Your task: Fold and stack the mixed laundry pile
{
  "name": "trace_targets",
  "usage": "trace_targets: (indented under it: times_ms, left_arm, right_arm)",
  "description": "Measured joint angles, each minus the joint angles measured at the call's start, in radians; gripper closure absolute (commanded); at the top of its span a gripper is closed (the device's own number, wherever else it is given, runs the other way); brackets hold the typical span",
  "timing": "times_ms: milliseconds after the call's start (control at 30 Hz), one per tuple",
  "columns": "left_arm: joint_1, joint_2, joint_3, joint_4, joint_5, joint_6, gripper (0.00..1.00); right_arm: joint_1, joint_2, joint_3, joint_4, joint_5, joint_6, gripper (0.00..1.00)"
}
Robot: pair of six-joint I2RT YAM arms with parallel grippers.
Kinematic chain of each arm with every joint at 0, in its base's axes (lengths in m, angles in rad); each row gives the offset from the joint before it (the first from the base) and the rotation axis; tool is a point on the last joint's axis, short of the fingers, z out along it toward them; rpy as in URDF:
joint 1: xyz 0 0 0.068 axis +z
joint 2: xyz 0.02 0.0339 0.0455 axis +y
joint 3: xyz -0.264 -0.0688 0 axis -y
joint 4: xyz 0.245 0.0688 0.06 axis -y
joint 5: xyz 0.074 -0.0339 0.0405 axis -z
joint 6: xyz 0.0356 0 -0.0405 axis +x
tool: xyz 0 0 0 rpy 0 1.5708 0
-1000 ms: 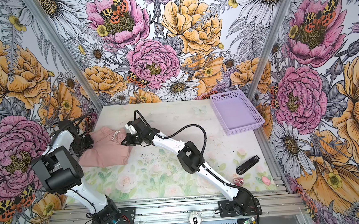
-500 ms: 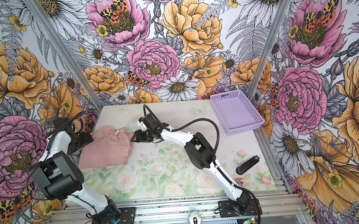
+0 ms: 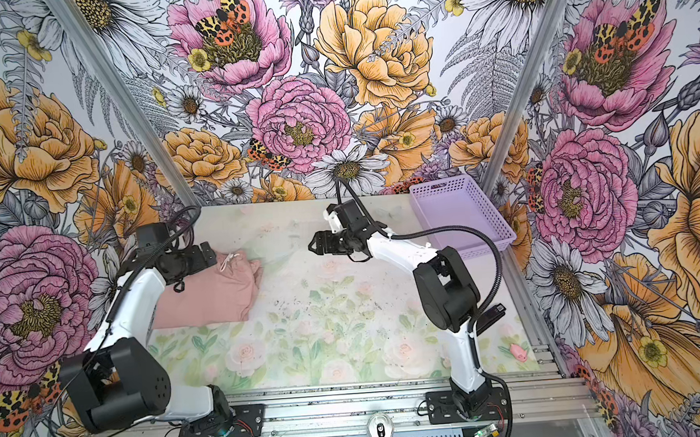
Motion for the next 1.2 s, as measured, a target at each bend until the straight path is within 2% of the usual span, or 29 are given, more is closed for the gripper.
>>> trace_targets:
  times_ms: [167, 233, 333, 600, 833, 1200]
  left_arm:
    - [-0.183, -0.119, -0.135, 0.177, 0.034, -0.033, 0.01]
    - [-0.244, -0.13, -0.176, 0.245, 0.034, -0.037, 0.01]
    - [-0.283, -0.13, -0.222, 0.307, 0.034, -0.04, 0.01]
    - [-0.261, -0.151, -0.367, 0.479, -0.016, -0.008, 0.01]
    - [-0.179, -0.184, -0.587, 0.756, -0.03, 0.048, 0.01]
    - [-0.138, -0.028, -0.654, 1.113, -0.026, 0.055, 0.01]
  right_arm:
    - [-0.09, -0.139, -0.164, -0.013, 0.079, -0.092, 0.02]
    - [-0.123, -0.195, -0.217, -0.014, 0.124, -0.137, 0.0]
    - [-0.17, -0.276, -0.286, -0.015, 0.21, -0.205, 0.0]
    - [-0.307, -0.396, -0.42, 0.023, 0.47, -0.317, 0.0]
    - [-0.425, -0.506, -0.747, 0.288, 0.65, -0.395, 0.0]
    - [-0.512, -0.512, -1.006, 0.71, 0.693, -0.468, 0.0]
